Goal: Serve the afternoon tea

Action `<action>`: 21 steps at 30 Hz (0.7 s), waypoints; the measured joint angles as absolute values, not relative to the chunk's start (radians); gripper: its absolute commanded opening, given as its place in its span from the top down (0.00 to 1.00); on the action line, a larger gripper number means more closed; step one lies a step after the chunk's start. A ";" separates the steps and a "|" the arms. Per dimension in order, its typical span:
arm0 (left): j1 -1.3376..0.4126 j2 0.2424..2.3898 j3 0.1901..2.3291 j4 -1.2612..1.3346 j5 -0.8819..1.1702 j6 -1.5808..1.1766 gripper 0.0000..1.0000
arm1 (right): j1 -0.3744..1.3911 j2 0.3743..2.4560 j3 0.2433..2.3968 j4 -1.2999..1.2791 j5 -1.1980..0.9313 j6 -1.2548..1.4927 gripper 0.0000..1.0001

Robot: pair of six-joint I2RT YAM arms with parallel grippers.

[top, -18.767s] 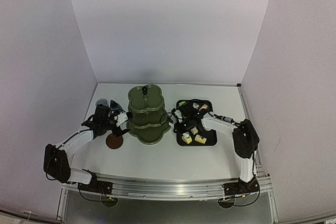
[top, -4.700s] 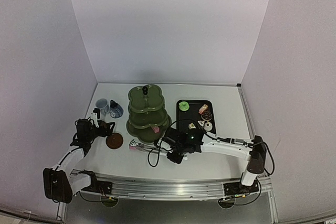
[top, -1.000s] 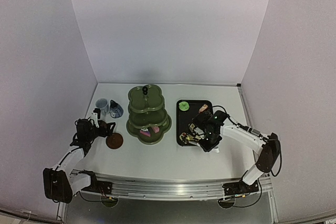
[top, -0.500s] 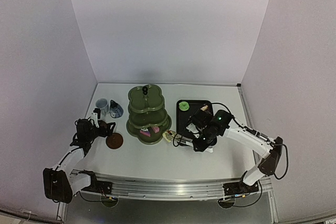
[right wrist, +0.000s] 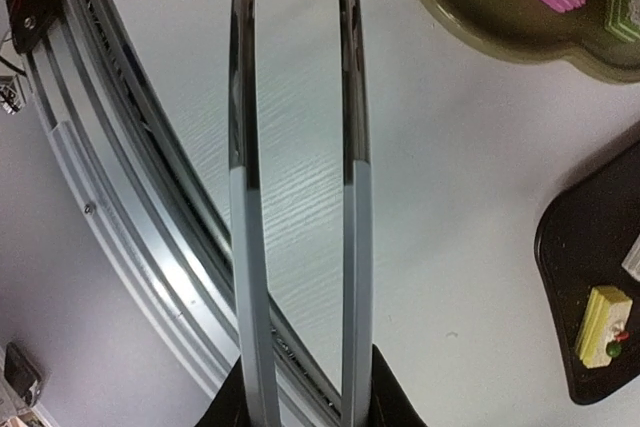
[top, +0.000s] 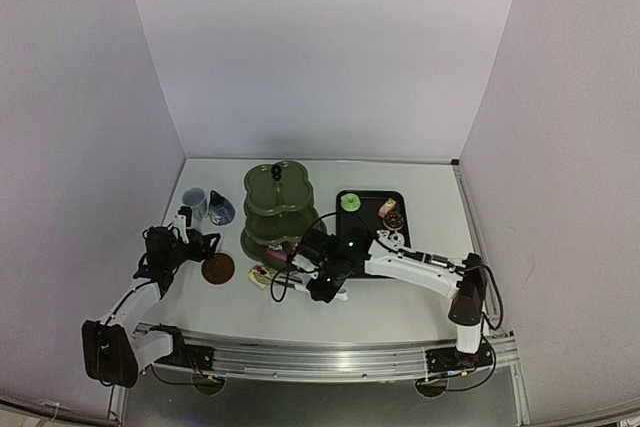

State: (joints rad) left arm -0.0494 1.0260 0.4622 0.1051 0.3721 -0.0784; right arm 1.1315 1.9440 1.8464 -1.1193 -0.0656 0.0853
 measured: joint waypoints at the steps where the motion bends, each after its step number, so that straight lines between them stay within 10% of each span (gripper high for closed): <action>1: -0.049 1.026 0.462 0.105 0.372 -0.078 0.02 | 1.138 1.973 1.863 -1.103 -0.046 0.085 1.00; 21: -0.049 1.026 0.461 0.105 0.372 -0.078 0.02 | 1.163 2.330 2.173 -0.987 0.386 0.115 1.00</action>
